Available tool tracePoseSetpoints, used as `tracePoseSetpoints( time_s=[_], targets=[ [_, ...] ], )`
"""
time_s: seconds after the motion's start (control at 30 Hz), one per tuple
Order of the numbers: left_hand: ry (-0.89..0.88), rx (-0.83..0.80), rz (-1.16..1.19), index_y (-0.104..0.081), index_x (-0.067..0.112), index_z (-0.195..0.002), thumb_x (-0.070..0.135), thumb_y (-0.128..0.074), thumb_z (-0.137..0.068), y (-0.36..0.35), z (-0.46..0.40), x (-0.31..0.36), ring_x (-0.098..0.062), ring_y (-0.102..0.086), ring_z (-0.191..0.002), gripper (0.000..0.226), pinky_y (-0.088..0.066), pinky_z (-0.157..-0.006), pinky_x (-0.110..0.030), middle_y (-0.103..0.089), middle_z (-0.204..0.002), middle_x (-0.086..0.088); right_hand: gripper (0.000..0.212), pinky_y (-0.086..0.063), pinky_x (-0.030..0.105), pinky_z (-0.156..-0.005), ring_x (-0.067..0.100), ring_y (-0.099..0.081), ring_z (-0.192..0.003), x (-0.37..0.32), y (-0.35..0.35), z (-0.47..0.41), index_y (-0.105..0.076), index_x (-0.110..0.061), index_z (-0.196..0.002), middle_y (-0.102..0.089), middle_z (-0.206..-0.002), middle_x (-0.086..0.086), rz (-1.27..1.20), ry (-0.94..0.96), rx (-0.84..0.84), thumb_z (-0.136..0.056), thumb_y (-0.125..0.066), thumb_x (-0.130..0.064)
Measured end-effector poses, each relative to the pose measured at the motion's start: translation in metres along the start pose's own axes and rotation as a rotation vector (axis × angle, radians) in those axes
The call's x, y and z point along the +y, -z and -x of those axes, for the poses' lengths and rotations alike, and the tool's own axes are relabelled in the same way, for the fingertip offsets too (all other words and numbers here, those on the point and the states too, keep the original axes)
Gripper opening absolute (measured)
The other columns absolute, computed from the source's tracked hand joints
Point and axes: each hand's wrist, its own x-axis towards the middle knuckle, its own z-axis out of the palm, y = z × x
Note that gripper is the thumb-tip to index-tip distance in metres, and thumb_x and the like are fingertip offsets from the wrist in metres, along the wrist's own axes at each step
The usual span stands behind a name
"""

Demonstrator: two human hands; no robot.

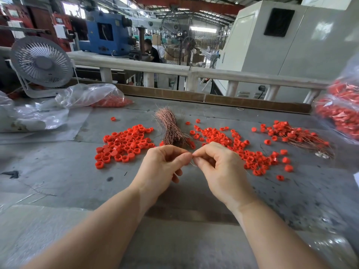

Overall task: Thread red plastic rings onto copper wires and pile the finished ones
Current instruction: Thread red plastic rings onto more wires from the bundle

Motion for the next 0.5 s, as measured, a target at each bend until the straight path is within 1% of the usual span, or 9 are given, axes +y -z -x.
tracePoseSetpoints(
  time_s=[0.13,0.23,0.3,0.37,0.43,0.47,0.5],
  targets=[
    [0.039,0.05,0.089,-0.071,0.01,-0.079,0.015,-0.063,-0.086,0.001,-0.001,-0.002,-0.005,-0.049,-0.048,0.011,-0.042,-0.042,-0.019,-0.064,-0.065,0.0,0.011,-0.041,0.017,-0.067,0.008,-0.052,-0.071,0.003,0.0,-0.002,-0.071,-0.012,-0.08,-0.057,-0.073,-0.011,0.012,-0.03,0.037,-0.081,-0.067,-0.003],
    [0.047,0.122,0.109,-0.071,0.016,-0.07,0.016,-0.063,-0.087,0.001,-0.003,-0.003,-0.005,-0.048,-0.045,0.018,-0.043,-0.042,-0.019,-0.063,-0.059,0.005,0.011,-0.043,0.02,-0.071,0.011,-0.055,-0.075,0.008,0.002,-0.003,-0.071,-0.012,-0.083,-0.06,-0.078,-0.008,0.022,-0.077,0.052,-0.083,-0.065,-0.002],
    [0.063,0.162,0.096,-0.071,0.015,-0.072,0.019,-0.063,-0.087,0.001,-0.004,-0.004,-0.006,-0.048,-0.045,0.017,-0.043,-0.044,-0.02,-0.062,-0.057,0.007,0.012,-0.043,0.023,-0.072,0.013,-0.055,-0.077,0.01,0.002,-0.003,-0.071,-0.012,-0.084,-0.059,-0.079,-0.007,0.037,-0.097,0.032,-0.083,-0.064,-0.003],
    [0.074,0.178,0.094,-0.07,0.014,-0.077,0.02,-0.062,-0.087,0.001,-0.004,-0.005,-0.006,-0.048,-0.045,0.015,-0.043,-0.044,-0.02,-0.062,-0.057,0.007,0.014,-0.042,0.024,-0.071,0.011,-0.054,-0.074,0.012,0.001,-0.004,-0.07,-0.014,-0.082,-0.058,-0.077,-0.008,0.021,-0.125,0.024,-0.083,-0.064,-0.002],
    [0.075,0.179,0.109,-0.07,0.014,-0.082,0.019,-0.06,-0.089,0.0,-0.004,-0.005,-0.004,-0.049,-0.046,0.013,-0.043,-0.043,-0.019,-0.062,-0.058,0.008,0.02,-0.045,0.028,-0.067,0.012,-0.056,-0.069,0.016,0.002,-0.005,-0.066,-0.019,-0.077,-0.061,-0.072,-0.006,-0.049,-0.199,0.034,-0.083,-0.062,0.0],
    [0.079,0.181,0.117,-0.069,0.015,-0.084,0.018,-0.058,-0.09,0.0,-0.004,-0.005,-0.004,-0.05,-0.047,0.013,-0.043,-0.042,-0.018,-0.062,-0.059,0.009,0.024,-0.047,0.03,-0.064,0.012,-0.057,-0.067,0.018,0.004,-0.006,-0.063,-0.02,-0.074,-0.061,-0.069,-0.004,-0.089,-0.24,0.054,-0.083,-0.06,0.002],
    [0.084,0.185,0.123,-0.069,0.015,-0.085,0.017,-0.057,-0.091,0.0,-0.004,-0.004,-0.003,-0.05,-0.047,0.014,-0.043,-0.042,-0.018,-0.062,-0.059,0.009,0.027,-0.047,0.028,-0.062,0.009,-0.057,-0.064,0.021,0.005,-0.007,-0.061,-0.021,-0.072,-0.06,-0.065,-0.004,-0.119,-0.273,0.089,-0.083,-0.058,0.004]
  ],
)
